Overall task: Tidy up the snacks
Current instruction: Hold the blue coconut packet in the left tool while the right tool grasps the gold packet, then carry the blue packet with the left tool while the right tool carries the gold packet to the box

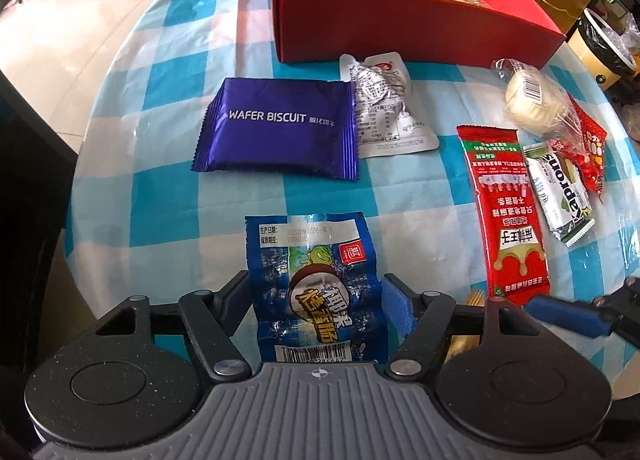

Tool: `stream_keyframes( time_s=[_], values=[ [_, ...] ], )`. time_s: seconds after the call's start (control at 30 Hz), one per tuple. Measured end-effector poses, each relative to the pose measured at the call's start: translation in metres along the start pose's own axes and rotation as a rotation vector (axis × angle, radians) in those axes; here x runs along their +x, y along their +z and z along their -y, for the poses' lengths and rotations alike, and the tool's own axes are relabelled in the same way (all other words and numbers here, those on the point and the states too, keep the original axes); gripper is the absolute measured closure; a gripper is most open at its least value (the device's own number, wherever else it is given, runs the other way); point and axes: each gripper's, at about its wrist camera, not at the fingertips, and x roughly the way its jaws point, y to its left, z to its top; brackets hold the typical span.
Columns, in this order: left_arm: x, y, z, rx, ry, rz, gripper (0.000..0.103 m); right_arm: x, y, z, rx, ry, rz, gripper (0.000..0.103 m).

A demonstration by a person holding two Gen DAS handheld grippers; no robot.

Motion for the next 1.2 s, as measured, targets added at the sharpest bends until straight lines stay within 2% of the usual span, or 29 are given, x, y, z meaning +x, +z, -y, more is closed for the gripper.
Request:
stream_keyframes(
  time_s=[0.23, 0.4, 0.57, 0.67, 0.8, 0.97, 1.1, 1.2],
  values=[
    [-0.004, 0.000, 0.000, 0.002, -0.010, 0.010, 0.028, -0.005, 0.002, 0.009, 0.035, 0.002, 0.009, 0.071],
    [-0.004, 0.001, -0.001, 0.002, -0.018, 0.002, 0.028, 0.011, -0.003, -0.008, -0.082, 0.051, -0.079, 0.070],
    [-0.003, 0.000, 0.000, 0.015, -0.022, -0.002, 0.028, 0.034, -0.007, -0.018, -0.166, 0.020, -0.150, 0.067],
    [0.000, 0.000, -0.003, 0.011, -0.018, -0.015, 0.028, 0.036, -0.007, -0.021, -0.183, 0.021, -0.159, 0.062],
    [0.001, 0.001, -0.005, 0.006, -0.021, -0.020, 0.028, 0.032, -0.012, -0.023, -0.178, 0.065, -0.180, 0.062],
    [0.003, 0.001, -0.003, 0.016, -0.024, -0.033, 0.027, 0.033, -0.016, -0.034, -0.222, 0.012, -0.171, 0.062],
    [0.003, 0.000, -0.004, 0.015, -0.020, -0.036, 0.027, 0.029, -0.017, -0.027, -0.164, 0.031, -0.170, 0.067],
    [0.003, 0.002, -0.005, 0.005, -0.030, -0.039, 0.027, 0.026, -0.018, -0.020, -0.128, 0.024, -0.169, 0.067]
  ],
)
